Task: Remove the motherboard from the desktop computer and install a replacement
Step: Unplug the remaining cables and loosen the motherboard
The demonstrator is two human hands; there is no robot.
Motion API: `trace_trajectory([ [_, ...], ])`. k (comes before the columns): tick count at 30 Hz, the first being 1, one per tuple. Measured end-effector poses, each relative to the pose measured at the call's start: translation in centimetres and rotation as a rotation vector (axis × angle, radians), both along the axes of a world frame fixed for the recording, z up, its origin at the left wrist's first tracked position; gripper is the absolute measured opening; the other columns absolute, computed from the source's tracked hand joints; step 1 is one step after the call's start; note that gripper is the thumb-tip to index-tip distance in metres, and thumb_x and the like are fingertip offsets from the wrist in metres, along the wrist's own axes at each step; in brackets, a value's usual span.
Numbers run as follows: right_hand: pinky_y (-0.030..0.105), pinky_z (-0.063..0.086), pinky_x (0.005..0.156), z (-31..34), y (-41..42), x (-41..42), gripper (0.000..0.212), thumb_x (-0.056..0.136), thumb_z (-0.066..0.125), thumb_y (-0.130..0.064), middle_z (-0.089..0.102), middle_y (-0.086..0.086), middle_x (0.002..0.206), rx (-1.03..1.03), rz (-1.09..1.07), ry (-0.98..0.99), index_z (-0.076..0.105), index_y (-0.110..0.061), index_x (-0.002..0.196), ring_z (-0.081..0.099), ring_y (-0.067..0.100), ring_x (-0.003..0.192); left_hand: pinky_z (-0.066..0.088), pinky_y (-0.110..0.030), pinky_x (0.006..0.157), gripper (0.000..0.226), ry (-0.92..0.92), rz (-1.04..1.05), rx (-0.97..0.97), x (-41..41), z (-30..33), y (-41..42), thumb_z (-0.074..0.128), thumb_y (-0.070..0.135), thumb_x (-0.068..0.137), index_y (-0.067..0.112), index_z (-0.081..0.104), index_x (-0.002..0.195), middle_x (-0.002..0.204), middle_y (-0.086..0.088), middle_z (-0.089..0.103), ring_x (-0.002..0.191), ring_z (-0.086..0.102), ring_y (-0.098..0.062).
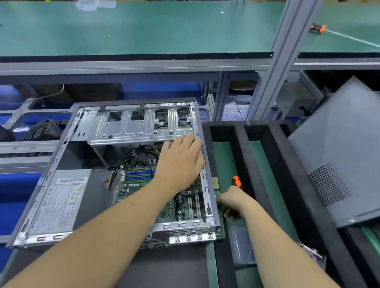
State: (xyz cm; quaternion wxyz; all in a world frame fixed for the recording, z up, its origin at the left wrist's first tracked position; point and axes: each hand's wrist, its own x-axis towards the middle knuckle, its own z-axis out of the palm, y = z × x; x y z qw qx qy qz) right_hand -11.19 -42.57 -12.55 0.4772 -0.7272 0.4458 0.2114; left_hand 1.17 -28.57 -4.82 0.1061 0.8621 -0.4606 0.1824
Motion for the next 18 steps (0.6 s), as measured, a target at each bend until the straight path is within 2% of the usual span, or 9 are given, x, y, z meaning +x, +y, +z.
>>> trace_trajectory([
  [2,0.024,0.041,0.045,0.1,-0.1,0.0,0.008,0.083,0.061,-0.007,0.052,0.007,0.048,0.016,-0.005,0.032,0.053,-0.005,0.083,0.047,0.020,0.036,0.041,-0.039,0.075,0.035,0.001,-0.001,0.006,0.0,0.0,0.1,0.030,0.031,0.098,0.016,0.058,0.112,0.111,0.000,0.059,0.088,0.053,-0.025],
  [4,0.026,0.048,0.047,0.3,0.0,0.4,0.008,0.086,0.061,-0.005,0.054,0.008,0.049,0.027,-0.006,0.056,0.055,-0.004,0.081,0.050,0.019,0.038,0.041,-0.039,0.075,0.036,0.004,0.004,0.012,0.0,0.0,0.1,0.029,0.031,0.098,0.016,0.059,0.112,0.110,0.000,0.059,0.087,0.052,-0.025],
  [6,0.030,0.053,0.050,0.4,0.1,0.7,0.009,0.088,0.060,-0.002,0.055,0.011,0.056,0.029,-0.020,0.059,0.057,-0.003,0.080,0.051,0.020,0.042,0.040,-0.038,0.074,0.036,0.003,0.010,0.018,-0.1,0.1,0.1,0.029,0.031,0.098,0.016,0.058,0.112,0.110,0.000,0.059,0.087,0.052,-0.025],
  [9,0.035,0.058,0.057,0.4,0.5,1.6,0.005,0.091,0.053,-0.001,0.058,0.015,0.071,-0.014,-0.032,-0.002,0.055,-0.005,0.091,0.052,0.024,0.050,0.040,-0.038,0.073,0.036,-0.002,0.012,0.023,-0.2,0.1,0.2,0.029,0.030,0.098,0.016,0.058,0.112,0.109,0.000,0.059,0.085,0.050,-0.025],
  [12,0.047,0.060,0.080,0.3,0.7,2.4,0.017,0.091,0.052,-0.004,0.065,0.019,0.099,-0.182,0.025,-0.100,0.056,-0.008,0.107,0.063,0.033,0.079,0.041,-0.039,0.075,0.036,0.009,0.011,0.041,-0.2,0.2,0.1,0.028,0.031,0.098,0.017,0.057,0.112,0.110,0.000,0.058,0.087,0.051,-0.025],
  [14,0.047,0.059,0.085,0.2,0.9,2.5,0.023,0.088,0.053,-0.004,0.067,0.016,0.107,-0.278,0.064,-0.124,0.061,-0.008,0.110,0.065,0.033,0.093,0.041,-0.039,0.076,0.036,0.019,0.013,0.053,-0.1,0.3,0.2,0.027,0.031,0.097,0.017,0.057,0.112,0.111,0.001,0.058,0.088,0.051,-0.025],
  [18,0.042,0.057,0.085,0.2,1.1,1.9,0.021,0.089,0.055,-0.010,0.067,0.009,0.107,-0.343,0.062,-0.134,0.061,-0.014,0.109,0.063,0.025,0.089,0.041,-0.039,0.078,0.036,0.038,-0.009,0.051,0.1,0.5,0.3,0.029,0.032,0.099,0.017,0.058,0.114,0.114,0.001,0.059,0.090,0.052,-0.025],
])
